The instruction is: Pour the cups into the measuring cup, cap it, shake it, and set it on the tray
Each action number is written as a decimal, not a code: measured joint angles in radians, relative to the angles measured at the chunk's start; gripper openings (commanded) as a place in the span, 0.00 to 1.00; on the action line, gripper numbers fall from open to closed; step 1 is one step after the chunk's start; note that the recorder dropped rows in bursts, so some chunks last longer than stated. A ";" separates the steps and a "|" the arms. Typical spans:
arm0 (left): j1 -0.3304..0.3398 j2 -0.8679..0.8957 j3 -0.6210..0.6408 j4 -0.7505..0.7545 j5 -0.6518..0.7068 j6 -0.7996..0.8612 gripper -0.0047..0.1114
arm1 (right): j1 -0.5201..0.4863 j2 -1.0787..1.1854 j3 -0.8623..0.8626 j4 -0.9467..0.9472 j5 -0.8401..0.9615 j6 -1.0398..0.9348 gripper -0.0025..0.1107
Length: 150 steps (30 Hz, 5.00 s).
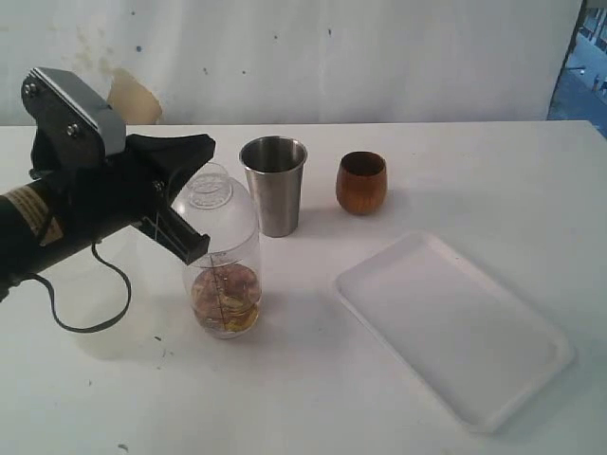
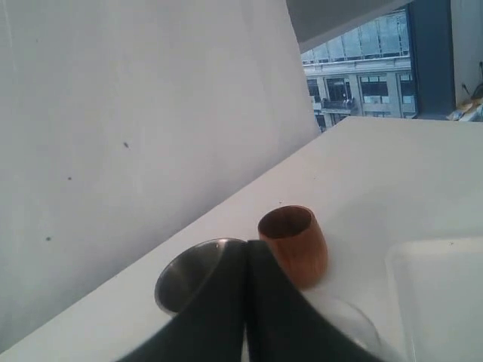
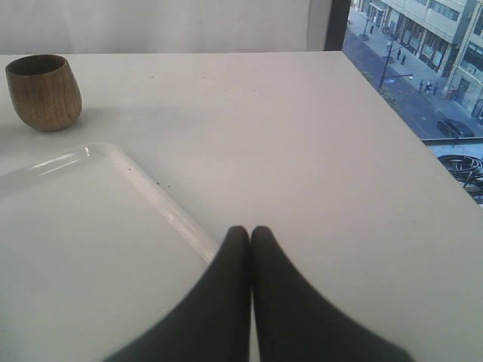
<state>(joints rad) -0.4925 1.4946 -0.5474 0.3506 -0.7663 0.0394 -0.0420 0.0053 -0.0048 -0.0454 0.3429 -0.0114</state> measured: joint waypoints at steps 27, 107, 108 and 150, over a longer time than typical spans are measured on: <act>0.002 -0.264 0.062 -0.134 0.108 0.002 0.04 | 0.000 0.000 0.000 0.000 0.000 0.002 0.02; 0.467 -1.490 0.543 -0.434 0.976 -0.060 0.04 | 0.000 0.000 0.002 -0.006 -0.167 0.011 0.02; 0.467 -1.490 0.543 -0.434 0.976 -0.060 0.04 | 0.000 0.000 0.002 -0.006 -0.167 0.011 0.02; 0.467 -1.490 0.543 -0.434 0.976 -0.061 0.04 | 0.000 0.608 -0.797 -1.325 -0.599 1.394 0.02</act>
<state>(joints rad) -0.0260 0.0043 -0.0044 -0.0836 0.2099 -0.0212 -0.0420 0.6134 -0.8020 -1.3704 -0.2561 1.3826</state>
